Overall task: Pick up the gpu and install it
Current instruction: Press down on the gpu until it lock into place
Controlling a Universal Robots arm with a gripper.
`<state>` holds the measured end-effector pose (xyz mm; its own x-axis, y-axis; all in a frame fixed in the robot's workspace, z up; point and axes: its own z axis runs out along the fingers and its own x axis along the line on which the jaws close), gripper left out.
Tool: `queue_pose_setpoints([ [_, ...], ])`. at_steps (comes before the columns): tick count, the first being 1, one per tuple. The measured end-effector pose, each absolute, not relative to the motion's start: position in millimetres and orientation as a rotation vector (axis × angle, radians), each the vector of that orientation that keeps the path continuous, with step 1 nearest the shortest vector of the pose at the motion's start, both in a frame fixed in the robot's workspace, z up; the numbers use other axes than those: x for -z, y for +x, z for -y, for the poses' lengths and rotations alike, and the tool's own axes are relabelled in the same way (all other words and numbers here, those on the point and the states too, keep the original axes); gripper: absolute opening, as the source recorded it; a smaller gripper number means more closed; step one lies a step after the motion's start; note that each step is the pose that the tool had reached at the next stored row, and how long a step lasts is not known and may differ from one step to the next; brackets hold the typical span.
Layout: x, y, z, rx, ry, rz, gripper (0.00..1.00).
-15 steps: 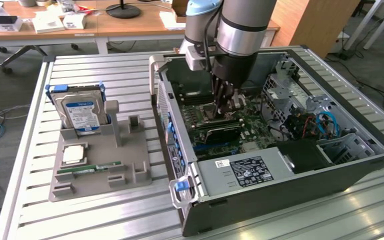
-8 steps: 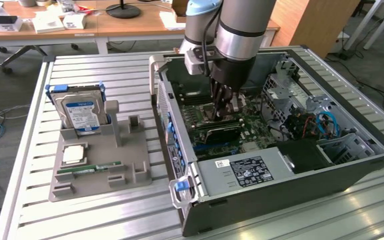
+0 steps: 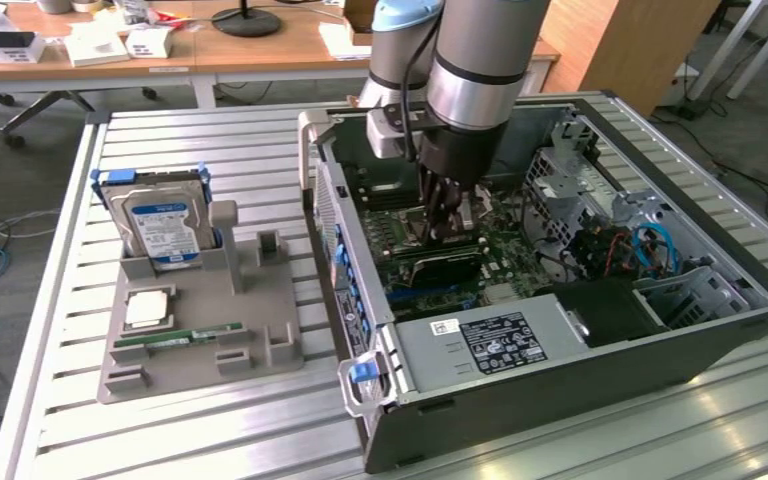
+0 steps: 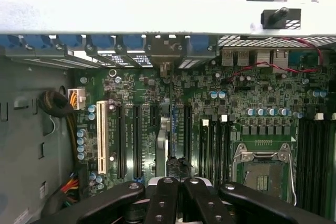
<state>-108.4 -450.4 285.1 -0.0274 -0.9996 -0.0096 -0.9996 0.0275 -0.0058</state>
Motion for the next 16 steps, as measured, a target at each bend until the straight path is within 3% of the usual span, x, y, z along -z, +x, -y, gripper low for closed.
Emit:
queue_pose_setpoints([
  [16,-274.1,-108.9,450.4,-0.004,-2.183,-2.244,0.11],
])
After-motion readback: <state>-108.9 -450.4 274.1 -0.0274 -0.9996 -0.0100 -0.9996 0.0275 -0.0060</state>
